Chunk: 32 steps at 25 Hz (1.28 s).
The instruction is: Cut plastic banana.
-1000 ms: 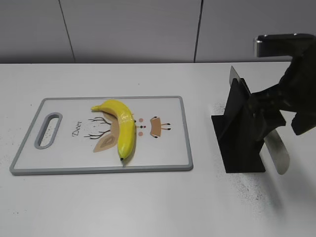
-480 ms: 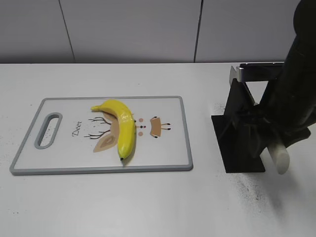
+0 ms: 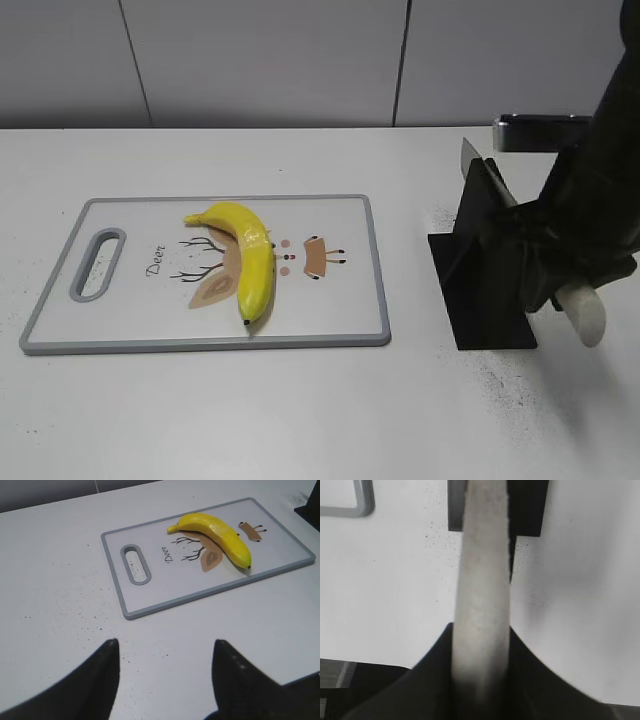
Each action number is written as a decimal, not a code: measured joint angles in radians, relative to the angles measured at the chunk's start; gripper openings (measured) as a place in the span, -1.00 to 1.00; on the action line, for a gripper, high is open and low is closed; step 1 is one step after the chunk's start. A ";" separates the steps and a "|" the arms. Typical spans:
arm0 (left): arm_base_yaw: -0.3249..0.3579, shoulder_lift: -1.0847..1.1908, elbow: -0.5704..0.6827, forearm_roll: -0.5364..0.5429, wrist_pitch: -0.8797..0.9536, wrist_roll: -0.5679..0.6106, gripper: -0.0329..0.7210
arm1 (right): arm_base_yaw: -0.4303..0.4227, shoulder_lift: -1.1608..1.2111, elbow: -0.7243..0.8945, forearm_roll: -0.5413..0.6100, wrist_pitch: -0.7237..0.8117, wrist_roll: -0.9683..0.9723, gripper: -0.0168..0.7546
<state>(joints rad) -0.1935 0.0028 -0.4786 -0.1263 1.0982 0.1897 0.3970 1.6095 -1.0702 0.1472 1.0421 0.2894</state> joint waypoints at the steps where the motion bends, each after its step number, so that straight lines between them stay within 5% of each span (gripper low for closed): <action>1: 0.000 0.000 0.000 0.000 0.000 0.000 0.58 | 0.000 -0.018 0.000 0.000 0.002 0.002 -0.53; 18: 0.000 0.000 0.000 0.000 0.000 0.002 0.53 | 0.001 -0.350 -0.009 -0.067 0.020 0.077 -0.53; 32: 0.000 0.329 -0.126 -0.004 -0.091 0.158 0.49 | 0.001 -0.178 -0.381 -0.084 0.102 -0.338 -0.53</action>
<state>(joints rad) -0.1935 0.3321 -0.6044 -0.1302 1.0070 0.3477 0.3980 1.4319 -1.4510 0.0637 1.1441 -0.0484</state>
